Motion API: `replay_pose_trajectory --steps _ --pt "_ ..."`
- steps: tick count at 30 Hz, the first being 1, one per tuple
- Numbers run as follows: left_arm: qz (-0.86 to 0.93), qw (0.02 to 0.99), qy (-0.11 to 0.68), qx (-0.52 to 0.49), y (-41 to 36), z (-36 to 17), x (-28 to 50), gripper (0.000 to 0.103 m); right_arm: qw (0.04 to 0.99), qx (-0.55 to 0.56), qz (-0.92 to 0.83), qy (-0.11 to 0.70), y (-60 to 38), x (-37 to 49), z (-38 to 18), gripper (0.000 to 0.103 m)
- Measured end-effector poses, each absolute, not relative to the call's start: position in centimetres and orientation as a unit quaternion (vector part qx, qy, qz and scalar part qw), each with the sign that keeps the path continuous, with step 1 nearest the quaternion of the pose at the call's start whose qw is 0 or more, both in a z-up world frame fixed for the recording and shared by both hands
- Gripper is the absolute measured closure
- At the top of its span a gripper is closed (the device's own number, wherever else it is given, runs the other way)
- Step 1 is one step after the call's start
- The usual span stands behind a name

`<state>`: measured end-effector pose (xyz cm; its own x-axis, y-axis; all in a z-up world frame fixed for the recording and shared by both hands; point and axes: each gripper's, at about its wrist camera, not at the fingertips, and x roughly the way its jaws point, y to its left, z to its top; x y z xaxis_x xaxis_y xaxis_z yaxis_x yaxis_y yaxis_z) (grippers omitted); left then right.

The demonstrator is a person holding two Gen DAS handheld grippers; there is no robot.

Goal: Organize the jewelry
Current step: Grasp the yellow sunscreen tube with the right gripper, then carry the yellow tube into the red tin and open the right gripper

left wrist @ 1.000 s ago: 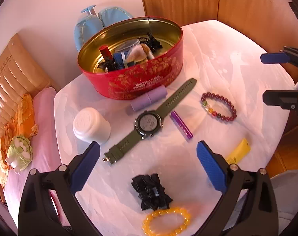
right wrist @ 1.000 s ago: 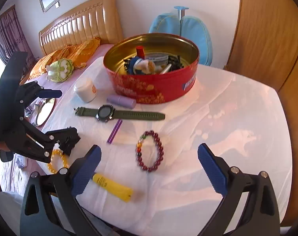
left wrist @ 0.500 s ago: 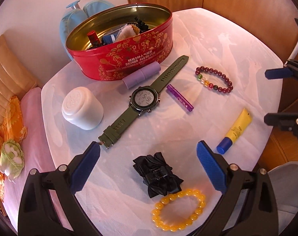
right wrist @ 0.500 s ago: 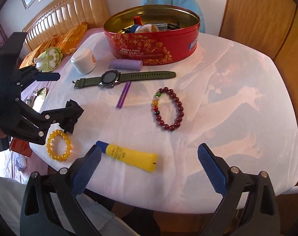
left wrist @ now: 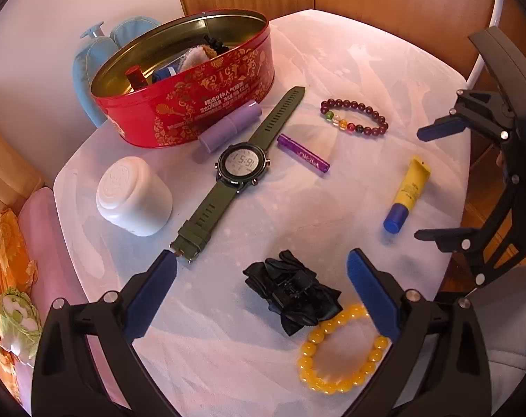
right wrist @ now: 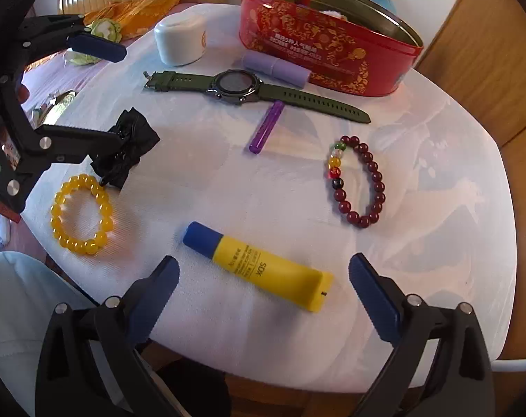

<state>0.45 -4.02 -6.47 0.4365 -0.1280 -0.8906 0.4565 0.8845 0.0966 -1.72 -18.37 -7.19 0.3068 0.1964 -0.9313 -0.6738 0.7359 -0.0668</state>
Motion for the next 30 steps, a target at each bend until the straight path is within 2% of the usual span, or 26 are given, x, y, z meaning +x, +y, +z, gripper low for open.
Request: replay_pose_trajectory --steps 2,5,7,8,9,10,17,30 --pt "-0.17 0.83 0.506 0.16 -3.8 -6.7 0.1 0.007 0.767 -0.249 0.296 0.513 -18.0 -1.7 -7.5 0.007" --pt "-0.163 0.829 0.513 0.148 -3.5 -6.9 0.0 0.007 0.755 -0.266 0.31 0.513 -17.8 -1.5 -8.2 0.027" --pt "-0.157 0.83 0.516 0.145 -3.5 -6.8 0.1 0.007 0.751 -0.253 0.321 0.518 -18.0 -1.1 -8.2 0.035" --pt "-0.152 0.831 0.515 0.144 -3.5 -6.7 0.2 0.007 0.744 -0.241 0.336 0.524 -18.1 -1.0 -8.2 0.052" --pt "-0.148 0.832 0.515 0.142 -3.6 -6.6 0.3 0.007 0.739 -0.235 0.349 0.526 -18.1 -1.0 -8.1 0.076" --pt "-0.144 0.834 0.514 0.138 -3.6 -6.4 0.4 0.007 0.736 -0.241 0.355 0.524 -18.1 -1.2 -8.0 0.083" --pt "-0.117 0.843 0.51 0.12 -4.4 -5.1 0.8 0.007 0.732 -0.178 0.396 0.525 -20.1 0.2 -6.6 0.083" --pt "-0.072 0.866 0.488 0.083 -6.7 -1.6 3.0 0.007 0.768 -0.132 0.421 0.465 -23.7 4.8 -2.3 0.083"
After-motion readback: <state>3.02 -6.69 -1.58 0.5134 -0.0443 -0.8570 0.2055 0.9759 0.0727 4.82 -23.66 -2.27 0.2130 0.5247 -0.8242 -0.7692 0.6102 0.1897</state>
